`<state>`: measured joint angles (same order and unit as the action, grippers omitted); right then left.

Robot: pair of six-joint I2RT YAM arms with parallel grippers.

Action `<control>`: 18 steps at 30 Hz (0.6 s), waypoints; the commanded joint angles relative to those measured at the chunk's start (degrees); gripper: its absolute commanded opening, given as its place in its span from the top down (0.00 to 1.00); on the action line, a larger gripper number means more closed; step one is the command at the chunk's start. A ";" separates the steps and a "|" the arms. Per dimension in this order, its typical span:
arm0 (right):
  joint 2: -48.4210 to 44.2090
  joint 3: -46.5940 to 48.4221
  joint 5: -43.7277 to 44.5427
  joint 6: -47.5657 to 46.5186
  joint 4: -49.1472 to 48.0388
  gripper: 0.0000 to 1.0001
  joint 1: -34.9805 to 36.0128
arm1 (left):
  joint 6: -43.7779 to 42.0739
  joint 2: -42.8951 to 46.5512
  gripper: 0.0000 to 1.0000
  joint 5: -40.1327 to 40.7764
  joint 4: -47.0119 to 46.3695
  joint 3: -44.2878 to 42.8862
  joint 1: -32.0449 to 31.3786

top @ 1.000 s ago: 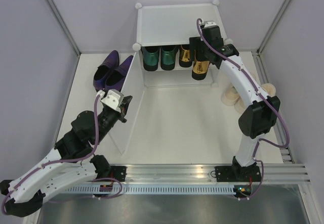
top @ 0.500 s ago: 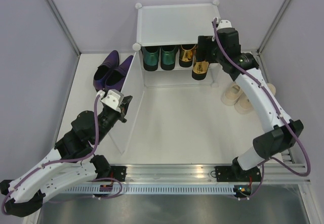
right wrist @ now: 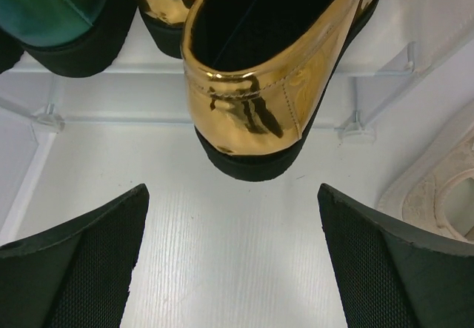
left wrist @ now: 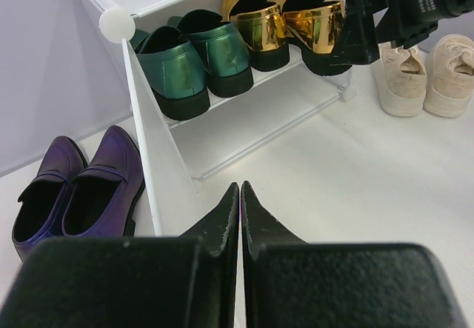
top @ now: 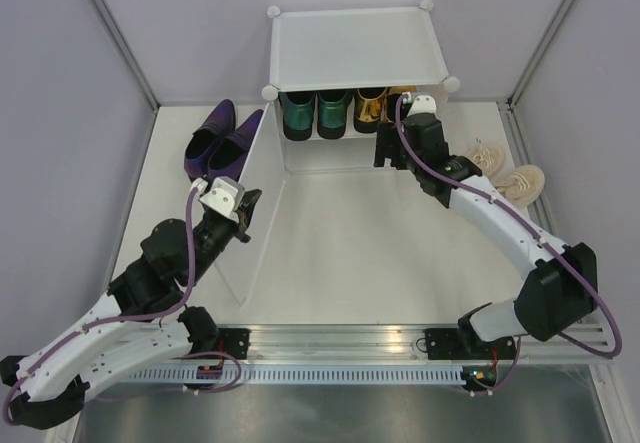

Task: Place and organize the shoes in the shoe cabinet
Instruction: Place the shoe in the shoe cabinet.

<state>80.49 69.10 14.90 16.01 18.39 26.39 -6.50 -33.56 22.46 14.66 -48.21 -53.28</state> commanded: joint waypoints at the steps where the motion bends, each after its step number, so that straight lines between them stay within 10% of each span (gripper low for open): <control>1: 2.30 0.59 5.05 1.83 -7.31 0.02 -0.11 | 0.00 -1.77 0.98 1.36 7.76 2.06 -0.25; 18: 10.39 4.37 12.44 3.15 -11.10 0.17 -3.97 | -0.53 -1.51 0.98 2.42 7.23 2.41 -0.25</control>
<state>91.53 70.81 24.29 18.28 10.72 25.23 -6.52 -33.56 23.92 14.61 -48.21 -53.28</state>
